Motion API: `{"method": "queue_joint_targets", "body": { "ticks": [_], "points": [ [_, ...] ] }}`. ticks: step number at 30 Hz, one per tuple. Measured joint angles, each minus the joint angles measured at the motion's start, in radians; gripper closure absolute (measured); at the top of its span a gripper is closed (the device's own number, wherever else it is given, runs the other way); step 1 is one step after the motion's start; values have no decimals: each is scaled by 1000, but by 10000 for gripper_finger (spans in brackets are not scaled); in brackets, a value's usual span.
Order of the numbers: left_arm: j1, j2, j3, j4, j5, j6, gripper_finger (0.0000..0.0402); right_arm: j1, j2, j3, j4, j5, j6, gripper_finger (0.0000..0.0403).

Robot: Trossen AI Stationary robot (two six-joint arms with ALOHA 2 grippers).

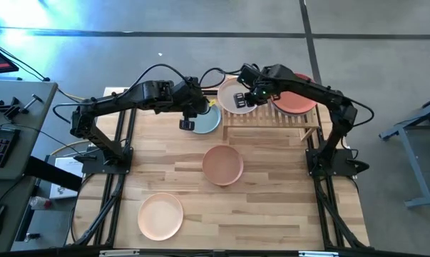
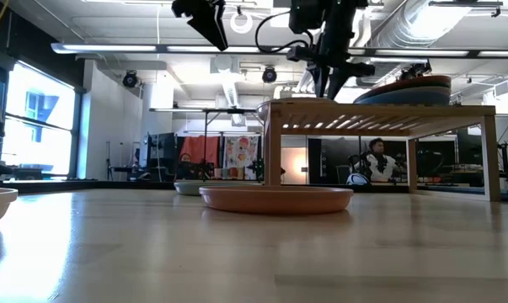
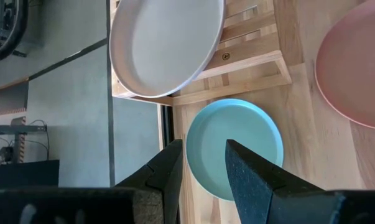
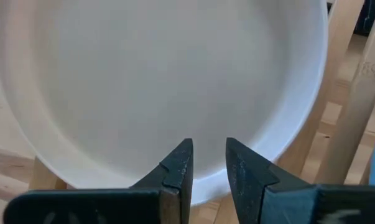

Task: Place and stack plates onto a shelf
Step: Put the white plate on the shelf

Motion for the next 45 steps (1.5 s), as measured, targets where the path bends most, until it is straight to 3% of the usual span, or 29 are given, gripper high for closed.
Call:
{"method": "queue_joint_targets", "body": {
  "ticks": [22, 38, 45],
  "points": [
    [0, 0, 0, 0, 0, 0, 293, -8, 6, 0, -109, 101, 52, 330],
    [0, 0, 0, -1, 0, -37, 293, -21, 6, -1, -137, 114, 59, 330],
    [0, 0, 0, -43, 0, -117, 293, -18, 6, 104, -142, 117, -3, 330]
  ]
}}
